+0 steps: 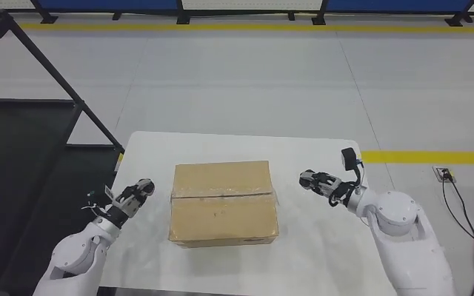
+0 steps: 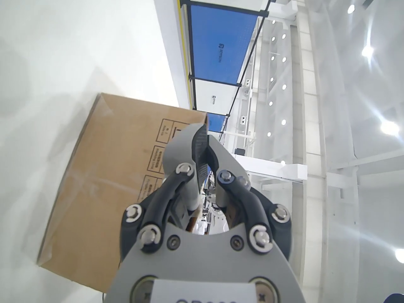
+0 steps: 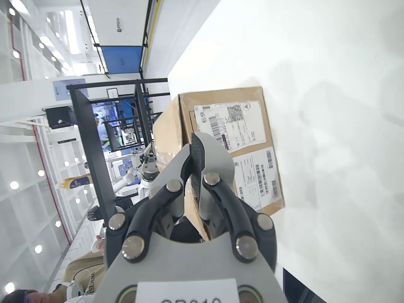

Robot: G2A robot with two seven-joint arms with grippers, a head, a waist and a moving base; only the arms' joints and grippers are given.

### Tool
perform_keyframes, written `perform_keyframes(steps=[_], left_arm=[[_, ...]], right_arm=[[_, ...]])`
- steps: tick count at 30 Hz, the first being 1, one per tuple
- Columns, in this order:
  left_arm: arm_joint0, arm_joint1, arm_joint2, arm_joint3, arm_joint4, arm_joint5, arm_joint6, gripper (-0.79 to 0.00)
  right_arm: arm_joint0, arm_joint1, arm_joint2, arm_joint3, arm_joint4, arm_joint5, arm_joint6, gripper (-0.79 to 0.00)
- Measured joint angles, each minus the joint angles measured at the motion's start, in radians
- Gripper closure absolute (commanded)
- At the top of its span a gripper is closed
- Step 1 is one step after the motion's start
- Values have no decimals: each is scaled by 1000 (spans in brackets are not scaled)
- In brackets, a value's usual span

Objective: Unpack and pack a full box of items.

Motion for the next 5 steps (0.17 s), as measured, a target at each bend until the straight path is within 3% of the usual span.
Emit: perform_keyframes(steps=[1,3,5], left_arm=[[12,1,-11,-17,-4,-4,11,-126],[41,2,-35,-60,-4,-13,42,-785],[71,2,-57,-108,-3,-20,73,-785]], right_arm=[[3,2,10,13,9,-19,-1,-785],[17,5,27,48,29,-62,-5,-785],[25,6,33,68,38,-83,-6,-785]])
